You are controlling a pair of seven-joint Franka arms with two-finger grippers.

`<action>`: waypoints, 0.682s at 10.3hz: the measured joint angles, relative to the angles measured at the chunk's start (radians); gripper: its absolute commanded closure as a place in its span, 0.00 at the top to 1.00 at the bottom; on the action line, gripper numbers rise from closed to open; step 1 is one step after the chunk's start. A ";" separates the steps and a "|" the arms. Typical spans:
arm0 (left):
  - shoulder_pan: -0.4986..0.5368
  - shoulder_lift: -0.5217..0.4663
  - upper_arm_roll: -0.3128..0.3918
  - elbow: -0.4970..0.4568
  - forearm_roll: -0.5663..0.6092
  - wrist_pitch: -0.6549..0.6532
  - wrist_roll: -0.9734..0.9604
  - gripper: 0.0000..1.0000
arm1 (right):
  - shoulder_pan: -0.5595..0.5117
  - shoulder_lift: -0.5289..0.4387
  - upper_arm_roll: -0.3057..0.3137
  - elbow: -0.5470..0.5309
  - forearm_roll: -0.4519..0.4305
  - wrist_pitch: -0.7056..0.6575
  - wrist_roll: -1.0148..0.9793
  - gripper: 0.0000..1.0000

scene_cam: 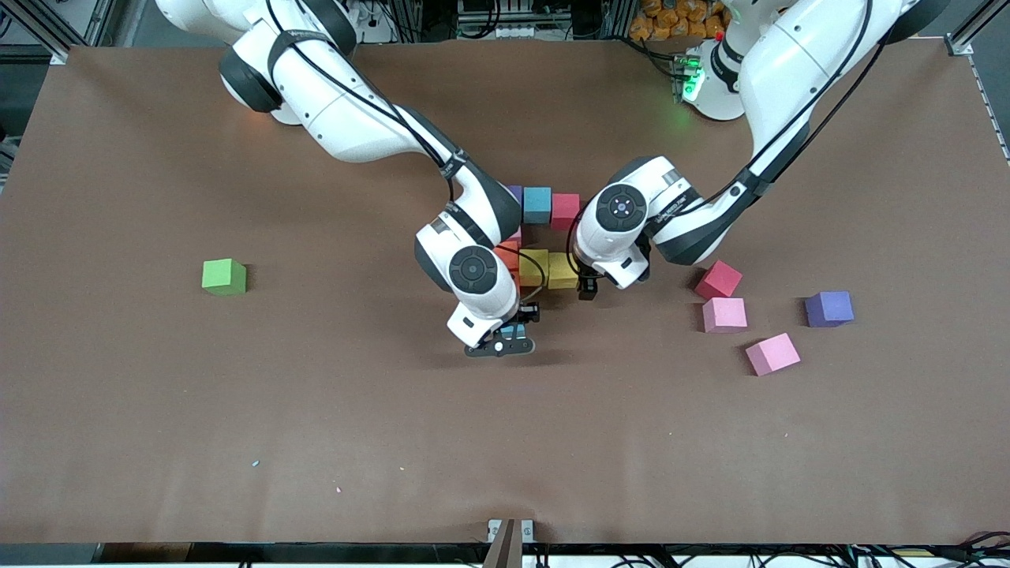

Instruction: Arrange 11 blocks into digit 3

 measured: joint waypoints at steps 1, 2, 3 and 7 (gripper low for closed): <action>0.003 -0.018 -0.002 0.000 0.000 -0.017 0.013 1.00 | 0.000 0.000 0.000 0.000 0.000 -0.002 0.000 0.00; 0.007 -0.034 -0.003 0.000 0.000 -0.034 0.031 1.00 | 0.000 0.000 0.000 0.000 0.001 -0.004 0.000 0.00; 0.012 -0.049 -0.005 0.001 0.000 -0.049 0.058 1.00 | 0.000 0.000 0.001 0.000 0.001 -0.006 0.000 0.00; 0.158 -0.096 -0.104 0.005 -0.001 -0.122 0.237 1.00 | 0.000 0.000 0.007 -0.003 0.001 -0.009 -0.001 0.00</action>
